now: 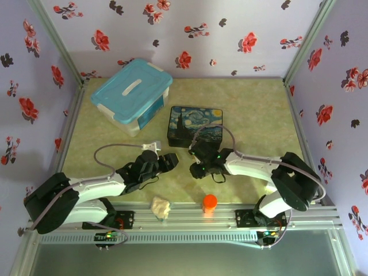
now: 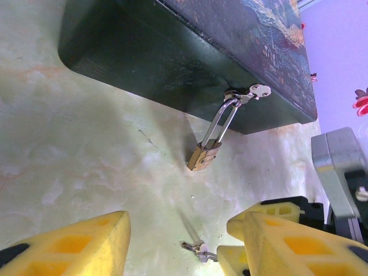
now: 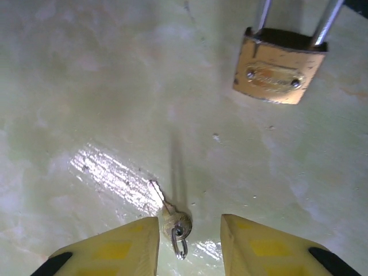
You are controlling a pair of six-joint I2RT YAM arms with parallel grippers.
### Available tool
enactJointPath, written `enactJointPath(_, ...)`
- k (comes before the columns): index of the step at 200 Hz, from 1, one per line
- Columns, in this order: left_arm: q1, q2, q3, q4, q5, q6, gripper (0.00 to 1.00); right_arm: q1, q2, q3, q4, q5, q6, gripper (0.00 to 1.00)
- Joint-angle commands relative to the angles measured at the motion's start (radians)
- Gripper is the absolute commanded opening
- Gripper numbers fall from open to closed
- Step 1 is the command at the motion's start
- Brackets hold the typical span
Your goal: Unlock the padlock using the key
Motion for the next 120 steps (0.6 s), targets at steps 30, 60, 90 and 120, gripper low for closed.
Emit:
enactJointPath(30,-0.003,0.031,0.012,0.042,-0.008,0.015,0.54,0.045,0.038,-0.002,-0.027,0.036,-0.043,0.33)
enactJointPath(60,-0.004,0.032,0.010,0.050,-0.008,0.010,0.54,0.065,0.081,0.020,-0.046,0.049,-0.052,0.33)
enactJointPath(90,-0.002,0.007,-0.001,0.041,-0.024,0.009,0.54,0.101,0.118,0.038,-0.090,0.096,-0.053,0.33)
enactJointPath(120,-0.001,0.003,-0.013,0.050,-0.029,0.001,0.54,0.133,0.163,0.042,-0.108,0.129,-0.043,0.19)
